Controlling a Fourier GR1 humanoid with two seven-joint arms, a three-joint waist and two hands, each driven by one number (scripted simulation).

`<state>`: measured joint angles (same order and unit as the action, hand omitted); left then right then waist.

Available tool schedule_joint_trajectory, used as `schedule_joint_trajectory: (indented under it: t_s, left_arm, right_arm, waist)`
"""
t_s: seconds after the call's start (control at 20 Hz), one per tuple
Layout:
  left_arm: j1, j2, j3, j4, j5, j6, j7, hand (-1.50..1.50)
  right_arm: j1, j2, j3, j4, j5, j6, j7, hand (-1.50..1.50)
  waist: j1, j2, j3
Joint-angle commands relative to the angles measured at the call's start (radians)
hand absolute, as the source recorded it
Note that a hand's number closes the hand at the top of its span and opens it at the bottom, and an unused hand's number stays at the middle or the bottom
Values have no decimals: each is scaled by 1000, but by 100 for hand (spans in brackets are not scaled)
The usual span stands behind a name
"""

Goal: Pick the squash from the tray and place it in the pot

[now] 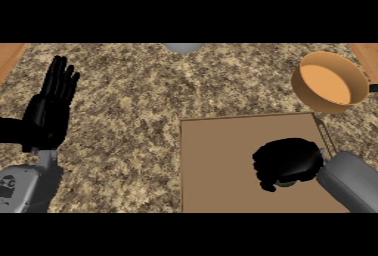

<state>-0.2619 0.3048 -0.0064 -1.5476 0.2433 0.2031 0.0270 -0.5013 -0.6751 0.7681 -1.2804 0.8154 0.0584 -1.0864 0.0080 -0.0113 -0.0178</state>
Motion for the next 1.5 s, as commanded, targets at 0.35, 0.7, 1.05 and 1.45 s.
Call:
schedule_joint_trajectory:
  t_s: [0.35,0.7,1.05,1.45]
  left_arm:
    - [13,-26,8,27,-15,-12,-41,0]
    - [-11,-3,20,21,-14,-1,13,0]
    - [26,1,25,20,-12,-10,3,0]
    - [4,-28,13,22,-28,14,-8,0]
  right_arm:
    - [128,-37,-118,-50,-96,-157,-148,150]
    - [56,244,-266,17,-93,-11,672,150]
    - [-58,437,-386,-77,23,-118,1230,150]
    - [-253,522,-474,-273,289,-130,1771,150]
  waist:
    - [-20,11,19]
    - [-48,-9,9]
    - [-44,-27,9]
    - [-44,-11,15]
